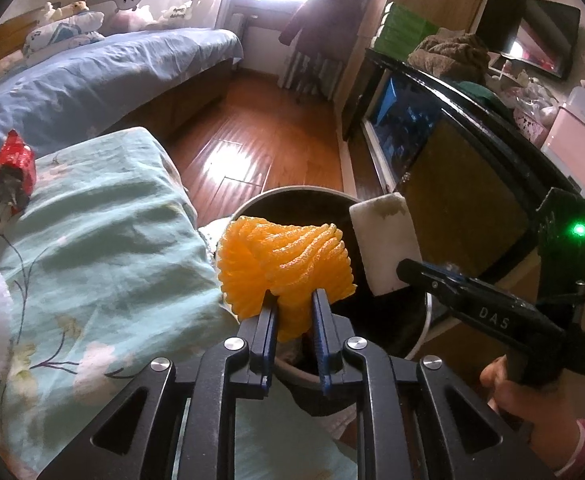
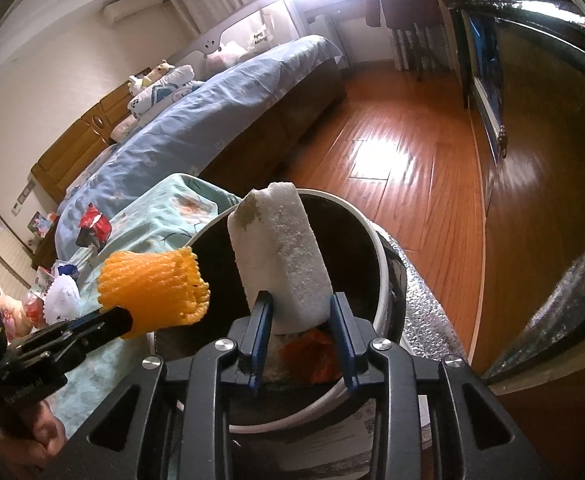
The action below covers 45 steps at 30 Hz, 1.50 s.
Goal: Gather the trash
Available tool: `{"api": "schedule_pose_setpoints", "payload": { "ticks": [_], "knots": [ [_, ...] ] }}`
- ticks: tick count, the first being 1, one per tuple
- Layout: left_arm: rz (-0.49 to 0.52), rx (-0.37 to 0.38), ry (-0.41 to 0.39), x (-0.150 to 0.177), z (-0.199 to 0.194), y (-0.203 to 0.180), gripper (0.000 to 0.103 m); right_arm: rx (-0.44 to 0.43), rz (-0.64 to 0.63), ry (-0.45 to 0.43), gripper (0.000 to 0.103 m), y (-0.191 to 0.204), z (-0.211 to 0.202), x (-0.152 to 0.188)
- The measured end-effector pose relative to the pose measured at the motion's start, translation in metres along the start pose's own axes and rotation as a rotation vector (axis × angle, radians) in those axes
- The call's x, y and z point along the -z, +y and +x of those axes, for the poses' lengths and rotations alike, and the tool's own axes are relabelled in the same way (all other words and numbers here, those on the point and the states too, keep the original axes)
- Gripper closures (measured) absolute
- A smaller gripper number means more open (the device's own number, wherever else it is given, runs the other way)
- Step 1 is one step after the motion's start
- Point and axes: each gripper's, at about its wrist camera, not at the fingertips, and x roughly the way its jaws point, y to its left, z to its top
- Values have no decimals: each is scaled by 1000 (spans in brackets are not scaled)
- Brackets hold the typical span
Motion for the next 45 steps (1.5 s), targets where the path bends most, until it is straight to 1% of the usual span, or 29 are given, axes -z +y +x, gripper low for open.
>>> {"api": "schedule_pose_setpoints", "payload": {
  "ticks": [3, 5, 6, 7, 11, 13, 15, 18, 21, 25, 29, 33, 36, 45],
  "knots": [
    [-5, 14, 5, -1, 0, 0, 77, 4, 3, -6, 66, 0, -1, 0],
    [-1, 9, -1, 0, -2, 0, 70, 10, 1, -13, 60, 0, -2, 0],
    [-1, 4, -2, 0, -2, 1, 67, 12, 2, -16, 52, 0, -3, 1],
    [-6, 5, -5, 2, -4, 2, 63, 13, 6, -20, 46, 0, -4, 1],
    [-31, 8, -13, 8, -13, 10, 60, 13, 16, -26, 43, 2, -7, 3],
    [-45, 8, -25, 14, -21, 14, 58, 11, 16, -34, 32, 6, -9, 5],
    [-62, 1, -37, 20, -30, 21, 56, 3, 7, -40, 26, 14, -11, 7],
    [-96, -10, -58, 32, -47, 33, 56, -22, -11, -38, 24, 27, -12, 11],
    [-133, -14, -78, 44, -64, 46, 55, -57, -31, -38, 20, 45, -13, 17],
    [-158, -42, -95, 61, -87, 61, 55, -101, -53, -30, 19, 68, -14, 24],
    [-212, -65, -124, 79, -109, 78, 53, -127, -97, -22, 16, 93, -11, 30],
    [-245, -101, -140, 98, -132, 97, 53, -159, -127, -8, 16, 116, -8, 36],
    [-269, -117, -151, 104, -146, 108, 53, -179, -142, 6, 16, 129, -5, 42],
    [-335, -201, -188, 133, -190, 142, 51, -244, -196, 65, 15, 176, 12, 58]
  ]
}}
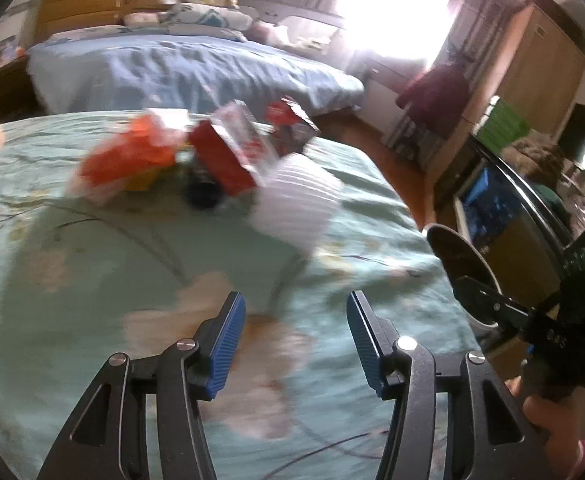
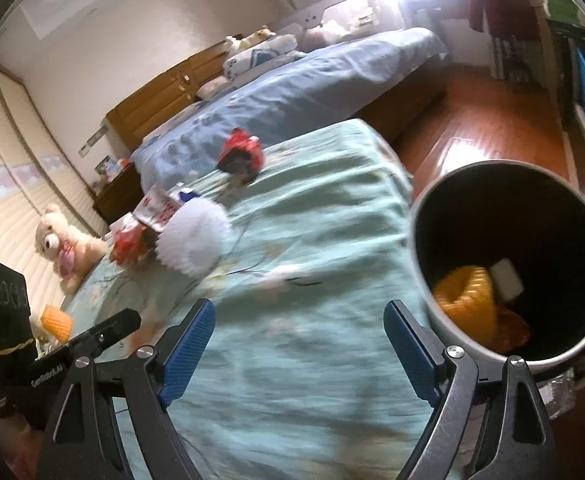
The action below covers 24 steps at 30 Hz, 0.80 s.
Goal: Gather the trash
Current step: 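Open both tools over the bin and return them to the bed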
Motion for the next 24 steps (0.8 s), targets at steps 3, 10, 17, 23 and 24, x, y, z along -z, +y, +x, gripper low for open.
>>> {"api": "schedule_pose_setpoints", "payload": {
  "ticks": [3, 10, 17, 23, 24],
  "knots": [
    [-28, -21, -12, 0, -10, 14, 50, -20, -11, 8, 15, 12, 7, 2],
    [-48, -65, -26, 0, -23, 33, 50, -64, -29, 47, 14, 36, 27, 5],
    [-72, -89, -27, -5, -27, 51, 48, -94, -37, 66, 14, 55, 44, 4],
    [-72, -120, -38, -21, -19, 63, 46, -102, -61, 72, 13, 68, 57, 0],
    [-68, -124, -39, -24, -17, 64, 46, -102, -64, 73, 13, 70, 59, -1]
  ]
}}
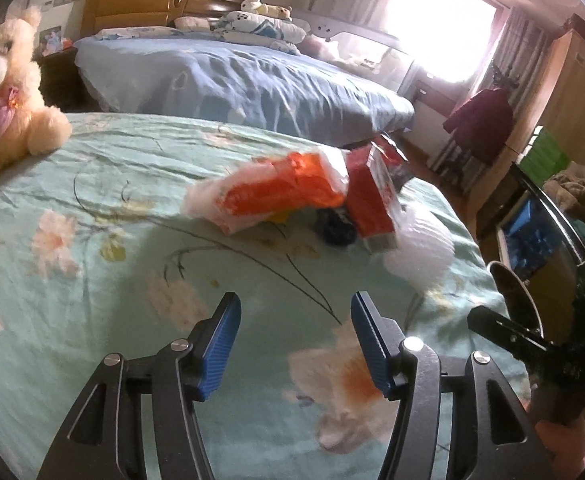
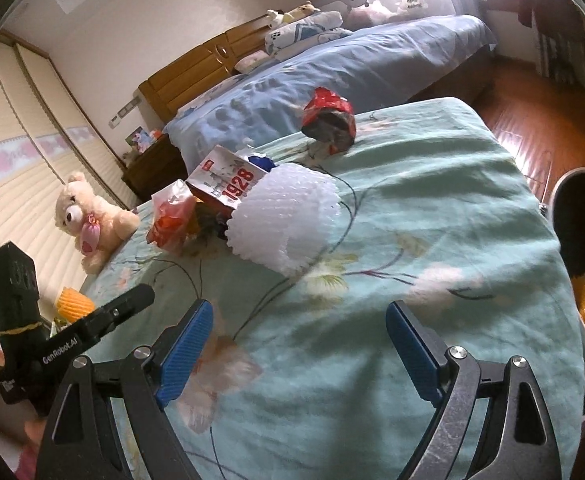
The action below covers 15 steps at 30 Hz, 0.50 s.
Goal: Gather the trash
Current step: 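Open both tools over the bin and return them to the bed, then grasp the orange plastic bag with the left tool while the right tool grasps the white foam net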
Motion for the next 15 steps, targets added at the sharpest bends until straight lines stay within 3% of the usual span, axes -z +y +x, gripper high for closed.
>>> {"api": "schedule_pose_setpoints", "payload": {
  "ticks": [6, 9, 11, 15],
  "knots": [
    [44, -22, -11, -21, 14, 8, 38, -4, 2, 7, 13, 1, 13, -10],
    [92, -40, -20, -33, 20, 12, 36, -10, 9, 6, 14, -1, 18, -16],
    [139, -56, -23, -42, 26, 13, 27, -10, 13, 7, 14, -1, 22, -20],
    [220, -57, 5, -50, 44, 13, 26, -11, 26, 11, 14, -2, 31, -25]
  ]
}}
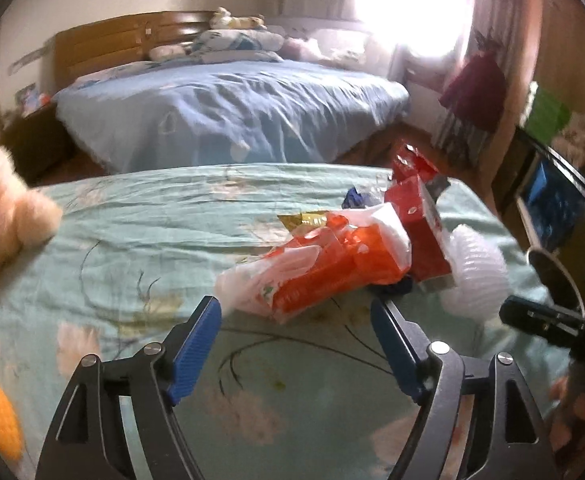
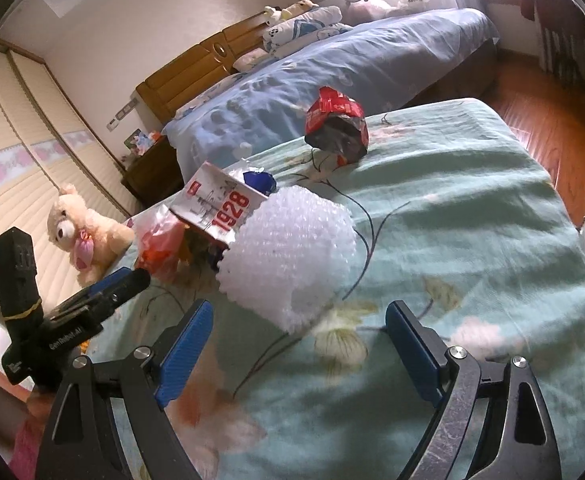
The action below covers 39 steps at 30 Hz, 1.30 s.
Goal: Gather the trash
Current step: 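Grasp the orange plastic bag with the left tool while the right tool grasps the white foam net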
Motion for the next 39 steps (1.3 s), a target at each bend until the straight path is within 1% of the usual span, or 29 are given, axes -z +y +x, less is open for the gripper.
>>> {"api": "schedule_pose_setpoints", "payload": {
  "ticks": [2, 5, 6, 7, 8, 9, 10, 11, 12, 13, 14, 15, 16, 17, 21, 22, 23, 24, 25, 26, 27, 28, 29, 30, 32, 34, 37, 38, 39],
  "knots": [
    [25, 3, 5, -3, 10, -1, 26, 18, 5, -7, 14, 0, 2, -2],
    [34, 1, -1, -5, 19, -3, 28, 11, 19, -7, 14, 0, 6, -4],
    [33, 2, -1, -5, 21, -3, 29, 9, 18, -10, 16, 0, 6, -5],
    [30, 6, -4, -5, 23, -3, 34, 7, 9, -7, 24, 1, 7, -5],
    [27, 14, -5, -5, 24, -1, 48, 5, 6, -6, 32, 1, 7, -5],
    [23, 27, -2, -5, 25, 0, 55, -1, 9, -2, 50, 1, 8, -4],
    [21, 32, 2, -5, 26, 1, 68, -7, 13, 2, 61, 1, 9, -3],
    [19, 36, 7, -4, 27, 2, 80, -5, 16, 1, 64, 1, 9, -2],
    [20, 38, 12, -4, 28, 2, 85, -6, 12, -2, 68, 2, 8, -2],
    [23, 41, 15, -3, 29, 2, 92, -11, 6, -7, 76, 3, 7, -1],
    [26, 44, 14, -3, 27, 0, 96, -17, 4, -11, 82, 3, 5, -1],
    [30, 45, 11, -2, 25, -1, 96, -22, 3, -11, 90, 4, 4, 0],
    [34, 47, 7, 0, 23, -3, 98, -29, 3, -10, 91, 4, 2, 1],
    [37, 54, 5, 1, 21, -5, 100, -33, 0, -11, 91, 4, 1, 2],
    [41, 57, -6, 4, 12, -10, 100, -45, -10, -12, 92, 5, -6, 6],
    [33, 42, -8, 3, 11, -9, 98, -50, -8, -8, 92, 5, -7, 7],
    [28, 39, -6, 2, 9, -8, 94, -49, -5, -9, 92, 4, -9, 8],
    [23, 41, -5, 1, 9, -8, 89, -41, -6, -15, 87, 4, -11, 8],
    [18, 35, -9, -1, 8, -5, 73, -24, -10, -22, 85, 5, -13, 8],
    [19, 23, -12, -1, 6, -7, 51, -12, -8, -23, 81, 4, -14, 6],
    [25, 5, -24, -3, 6, -6, 44, -14, 2, -21, 61, 3, -14, 5],
    [38, -4, -37, -4, 5, -7, 41, -25, 14, -24, 42, 1, -15, 4],
    [49, -10, -38, -5, 7, -9, 41, -22, 19, -32, 38, 0, -16, 3],
    [61, -16, -32, -7, 10, -10, 41, -8, 16, -41, 37, 0, -16, 1],
    [80, -18, -25, -12, 18, -13, 41, 8, 24, -39, 37, -2, -14, -2],
    [101, -11, -20, -15, 26, -16, 41, 0, 43, -34, 36, -4, -10, -5],
    [127, 16, 2, -16, 37, -22, 68, -10, 69, -27, 36, -8, -1, -10],
    [138, 15, -6, -16, 37, -25, 72, -15, 76, -26, 37, -9, 0, -11],
    [141, 21, -9, -20, 40, -23, 76, -15, 81, -23, 42, -10, 2, -11]
  ]
}}
